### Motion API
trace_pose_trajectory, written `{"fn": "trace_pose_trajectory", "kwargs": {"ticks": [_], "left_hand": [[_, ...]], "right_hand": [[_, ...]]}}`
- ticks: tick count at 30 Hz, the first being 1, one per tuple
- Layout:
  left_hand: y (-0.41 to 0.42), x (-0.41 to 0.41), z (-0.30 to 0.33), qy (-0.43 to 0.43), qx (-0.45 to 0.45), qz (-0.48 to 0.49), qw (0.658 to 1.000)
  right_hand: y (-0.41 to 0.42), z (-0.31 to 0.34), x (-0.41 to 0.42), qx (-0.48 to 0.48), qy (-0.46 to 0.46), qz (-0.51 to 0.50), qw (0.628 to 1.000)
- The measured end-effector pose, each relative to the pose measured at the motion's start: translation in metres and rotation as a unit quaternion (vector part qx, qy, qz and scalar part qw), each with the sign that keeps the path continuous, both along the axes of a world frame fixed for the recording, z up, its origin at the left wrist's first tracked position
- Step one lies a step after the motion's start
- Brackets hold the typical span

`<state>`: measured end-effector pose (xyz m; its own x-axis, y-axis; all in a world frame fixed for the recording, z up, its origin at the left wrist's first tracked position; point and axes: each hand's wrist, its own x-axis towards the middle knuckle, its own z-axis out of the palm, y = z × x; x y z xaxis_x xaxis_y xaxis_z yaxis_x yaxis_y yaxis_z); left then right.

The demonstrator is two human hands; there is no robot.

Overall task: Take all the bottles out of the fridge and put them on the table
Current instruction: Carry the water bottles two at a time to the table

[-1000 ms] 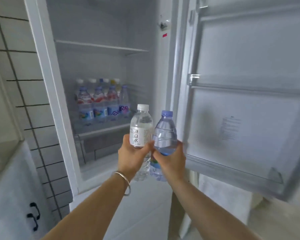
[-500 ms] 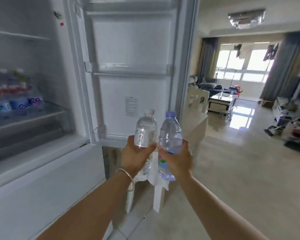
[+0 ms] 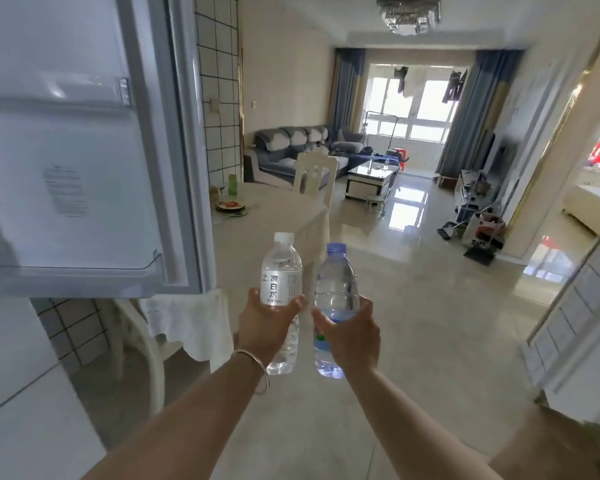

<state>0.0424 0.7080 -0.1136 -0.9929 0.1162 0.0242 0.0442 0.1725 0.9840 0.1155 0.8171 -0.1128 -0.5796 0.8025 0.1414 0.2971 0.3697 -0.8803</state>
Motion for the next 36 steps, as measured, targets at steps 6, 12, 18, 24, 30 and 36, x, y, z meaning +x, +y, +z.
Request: {"fn": "trace_pose_trajectory", "kwargs": {"ticks": [6, 12, 18, 24, 30, 36], "left_hand": [[0.065, -0.062, -0.007, 0.003, 0.007, 0.012, 1.000], [0.134, -0.181, -0.005, 0.027, -0.028, 0.006, 0.999], [0.184, -0.312, 0.014, 0.039, -0.032, 0.026, 0.998], [0.202, -0.409, 0.007, 0.025, -0.006, 0.081, 0.996], [0.214, -0.529, -0.007, 0.010, -0.006, 0.175, 0.984], [0.192, -0.646, -0.019, 0.003, -0.013, 0.259, 0.966]], "right_hand": [[0.066, -0.006, -0.060, -0.022, 0.008, -0.002, 1.000], [0.128, 0.004, -0.182, -0.029, 0.007, 0.012, 0.999], [0.182, 0.017, -0.316, -0.050, 0.008, 0.024, 0.998], [0.209, 0.023, -0.427, -0.069, 0.004, 0.064, 0.996], [0.221, 0.006, -0.568, -0.050, -0.026, 0.160, 0.986], [0.207, 0.001, -0.718, -0.046, -0.054, 0.265, 0.962]]}}
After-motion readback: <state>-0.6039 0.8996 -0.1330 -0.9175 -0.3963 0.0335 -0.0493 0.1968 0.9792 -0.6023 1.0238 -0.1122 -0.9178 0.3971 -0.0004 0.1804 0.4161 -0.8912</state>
